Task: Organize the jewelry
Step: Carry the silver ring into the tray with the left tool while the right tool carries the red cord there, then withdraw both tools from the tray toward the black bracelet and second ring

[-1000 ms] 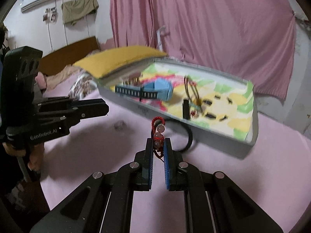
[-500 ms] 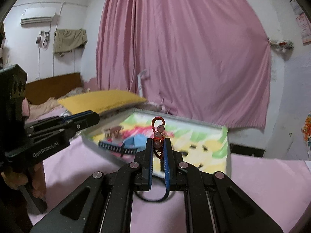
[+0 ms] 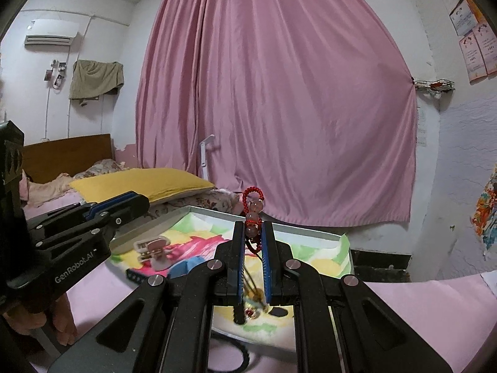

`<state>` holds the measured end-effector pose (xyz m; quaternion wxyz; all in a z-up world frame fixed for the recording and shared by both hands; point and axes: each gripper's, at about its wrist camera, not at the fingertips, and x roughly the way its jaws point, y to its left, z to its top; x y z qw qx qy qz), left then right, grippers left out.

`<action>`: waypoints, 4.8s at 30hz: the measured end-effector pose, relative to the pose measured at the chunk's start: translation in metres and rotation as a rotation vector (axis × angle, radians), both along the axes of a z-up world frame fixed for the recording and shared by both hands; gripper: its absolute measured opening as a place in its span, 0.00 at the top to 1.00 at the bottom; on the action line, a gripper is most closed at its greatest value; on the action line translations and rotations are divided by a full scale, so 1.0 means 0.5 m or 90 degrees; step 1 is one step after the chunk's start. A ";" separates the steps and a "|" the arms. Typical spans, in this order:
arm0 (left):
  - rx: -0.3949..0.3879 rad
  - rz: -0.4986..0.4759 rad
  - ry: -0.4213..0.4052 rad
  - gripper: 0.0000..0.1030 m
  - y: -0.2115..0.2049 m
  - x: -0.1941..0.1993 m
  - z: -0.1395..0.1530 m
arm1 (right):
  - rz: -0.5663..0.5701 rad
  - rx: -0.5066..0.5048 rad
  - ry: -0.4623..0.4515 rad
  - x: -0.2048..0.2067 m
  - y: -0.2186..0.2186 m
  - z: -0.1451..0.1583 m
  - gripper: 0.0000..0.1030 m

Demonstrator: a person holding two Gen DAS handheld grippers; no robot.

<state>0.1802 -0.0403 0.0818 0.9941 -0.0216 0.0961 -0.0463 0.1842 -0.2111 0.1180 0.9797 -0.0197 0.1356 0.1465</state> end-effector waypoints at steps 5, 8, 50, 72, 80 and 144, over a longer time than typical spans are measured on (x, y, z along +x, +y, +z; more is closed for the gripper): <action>0.001 0.012 0.009 0.89 0.002 0.041 -0.003 | -0.013 -0.007 0.007 0.038 0.010 -0.003 0.91; -0.004 0.017 0.027 0.89 0.004 0.071 -0.006 | -0.016 -0.008 0.016 0.061 0.016 -0.008 0.91; -0.064 -0.004 0.310 0.89 0.042 0.216 -0.097 | 0.037 0.010 0.299 0.199 0.018 -0.134 0.91; -0.067 0.006 0.348 0.89 0.051 0.229 -0.111 | 0.047 0.026 0.324 0.203 0.016 -0.146 0.90; -0.069 0.010 0.349 0.85 0.056 0.228 -0.112 | 0.042 0.028 0.315 0.203 0.015 -0.144 0.85; 0.002 -0.047 0.384 0.01 0.074 -0.012 -0.125 | 0.074 -0.030 0.369 0.004 -0.039 -0.164 0.07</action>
